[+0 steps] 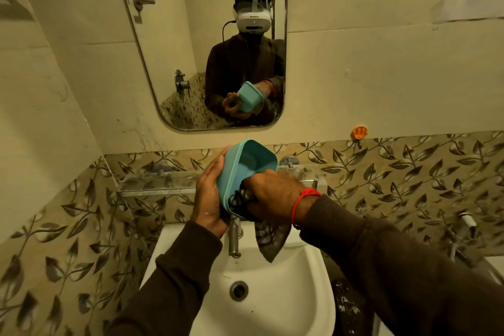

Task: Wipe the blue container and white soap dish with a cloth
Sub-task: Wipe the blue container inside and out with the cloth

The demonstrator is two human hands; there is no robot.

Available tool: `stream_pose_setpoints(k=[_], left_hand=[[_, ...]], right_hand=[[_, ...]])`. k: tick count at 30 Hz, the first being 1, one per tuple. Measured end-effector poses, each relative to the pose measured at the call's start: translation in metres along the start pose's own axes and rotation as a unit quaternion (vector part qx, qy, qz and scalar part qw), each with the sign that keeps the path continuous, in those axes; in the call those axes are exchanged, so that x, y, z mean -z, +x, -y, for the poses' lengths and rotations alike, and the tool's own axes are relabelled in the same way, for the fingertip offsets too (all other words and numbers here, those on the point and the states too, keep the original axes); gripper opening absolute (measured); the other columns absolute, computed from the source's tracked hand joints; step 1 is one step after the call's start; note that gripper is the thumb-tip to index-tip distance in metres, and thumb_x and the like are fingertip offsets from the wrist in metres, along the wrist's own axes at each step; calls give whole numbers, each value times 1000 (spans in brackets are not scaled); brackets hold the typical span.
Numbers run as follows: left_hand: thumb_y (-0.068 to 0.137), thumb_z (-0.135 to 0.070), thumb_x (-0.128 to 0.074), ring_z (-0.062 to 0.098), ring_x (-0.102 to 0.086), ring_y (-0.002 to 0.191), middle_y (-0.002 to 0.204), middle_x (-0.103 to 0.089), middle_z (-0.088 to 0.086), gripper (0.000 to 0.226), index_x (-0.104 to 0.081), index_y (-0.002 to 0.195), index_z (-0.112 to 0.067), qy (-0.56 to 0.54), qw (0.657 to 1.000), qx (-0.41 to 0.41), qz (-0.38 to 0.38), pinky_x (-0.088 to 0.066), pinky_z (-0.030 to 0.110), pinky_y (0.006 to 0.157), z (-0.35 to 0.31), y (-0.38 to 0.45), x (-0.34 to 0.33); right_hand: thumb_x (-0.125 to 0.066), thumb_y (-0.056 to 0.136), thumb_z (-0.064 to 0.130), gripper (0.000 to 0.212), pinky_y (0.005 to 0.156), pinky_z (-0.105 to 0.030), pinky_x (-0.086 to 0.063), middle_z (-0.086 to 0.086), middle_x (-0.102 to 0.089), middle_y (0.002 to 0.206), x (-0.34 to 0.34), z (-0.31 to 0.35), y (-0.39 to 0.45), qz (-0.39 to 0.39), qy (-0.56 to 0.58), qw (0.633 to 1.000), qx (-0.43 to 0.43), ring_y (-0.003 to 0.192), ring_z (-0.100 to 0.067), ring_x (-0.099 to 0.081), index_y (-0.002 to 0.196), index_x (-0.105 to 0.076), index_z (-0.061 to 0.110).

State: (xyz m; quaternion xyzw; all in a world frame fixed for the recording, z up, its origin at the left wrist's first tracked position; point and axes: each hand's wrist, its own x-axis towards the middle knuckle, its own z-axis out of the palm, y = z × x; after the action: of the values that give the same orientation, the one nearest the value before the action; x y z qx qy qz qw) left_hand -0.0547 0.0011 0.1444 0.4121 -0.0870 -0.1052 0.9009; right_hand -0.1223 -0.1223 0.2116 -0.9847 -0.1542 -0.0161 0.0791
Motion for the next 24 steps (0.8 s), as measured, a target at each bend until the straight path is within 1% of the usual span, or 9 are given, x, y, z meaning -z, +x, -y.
stream_pose_setpoints(k=[3, 5, 8, 10, 13, 15, 17, 21, 24], left_hand=[[100, -41, -49, 38, -61, 117, 137, -60, 23, 50, -55, 142, -13, -26, 999, 33, -6, -48, 54, 102, 4, -3, 6], [101, -44, -48, 34, -68, 103, 125, -67, 21, 52, -55, 142, -12, -41, 998, 43, -8, -58, 47, 88, 3, -5, 10], [98, -48, -50, 32, -69, 99, 125, -64, 21, 60, -52, 144, -10, -79, 996, 48, 5, -62, 44, 79, -2, -5, 23], [99, -51, -46, 34, -69, 103, 126, -65, 21, 61, -55, 142, -9, -97, 994, 50, 25, -61, 47, 84, -6, -4, 26], [96, -50, -44, 34, -71, 103, 120, -71, 18, 55, -69, 126, -12, -109, 991, 45, 59, -61, 48, 82, -4, -7, 16], [96, -49, -44, 36, -67, 113, 128, -68, 18, 53, -69, 127, -15, -101, 992, 38, 64, -57, 51, 93, 5, -10, 6], [100, -47, -44, 38, -63, 121, 132, -66, 20, 50, -68, 129, -15, -93, 993, 33, 57, -52, 53, 99, 12, -13, 1], [101, -48, -43, 36, -66, 117, 126, -69, 20, 51, -73, 121, -12, -96, 994, 19, 51, -57, 50, 94, 6, -12, 8], [100, -49, -44, 36, -68, 113, 123, -70, 21, 53, -70, 126, -10, -81, 994, 35, 58, -60, 47, 85, 7, -11, 14]], right_hand=[[-64, 85, 34, 31, 74, -39, -58, -9, -66, 100, -4, 2, -2, 3, 40, 999, -4, 87, -25, -64, 109, -62, 14], [-68, 82, 35, 33, 73, -34, -58, -5, -67, 100, -1, 1, -6, 22, 86, 996, -4, 87, -20, -65, 108, -62, 16], [-70, 80, 35, 14, 68, -24, -56, 7, -66, 88, 20, -7, -13, 59, 144, 988, -7, 82, -11, -64, 91, -63, 29], [-70, 79, 36, 10, 66, -24, -56, 10, -66, 81, 38, -10, -15, 9, 160, 987, -11, 77, -10, -64, 82, -63, 30], [-69, 79, 36, 22, 73, -33, -57, 1, -69, 90, 46, -4, -7, -126, 158, 979, -37, 82, -16, -65, 95, -67, 22], [-66, 82, 36, 26, 77, -38, -57, -3, -67, 97, 39, 7, -1, -155, 135, 977, -62, 87, -21, -64, 104, -63, 21], [-60, 85, 34, 28, 79, -44, -56, -8, -64, 104, 28, 19, 3, -142, 89, 983, -69, 92, -27, -63, 109, -60, 20], [-57, 91, 25, 32, 88, -44, -54, -10, -62, 117, 11, 29, 1, -71, 89, 993, 12, 103, -29, -61, 123, -55, 18], [-62, 90, 20, 40, 95, -40, -50, -7, -59, 123, 5, 29, -4, -4, 45, 997, 55, 110, -25, -58, 129, -52, 19]])
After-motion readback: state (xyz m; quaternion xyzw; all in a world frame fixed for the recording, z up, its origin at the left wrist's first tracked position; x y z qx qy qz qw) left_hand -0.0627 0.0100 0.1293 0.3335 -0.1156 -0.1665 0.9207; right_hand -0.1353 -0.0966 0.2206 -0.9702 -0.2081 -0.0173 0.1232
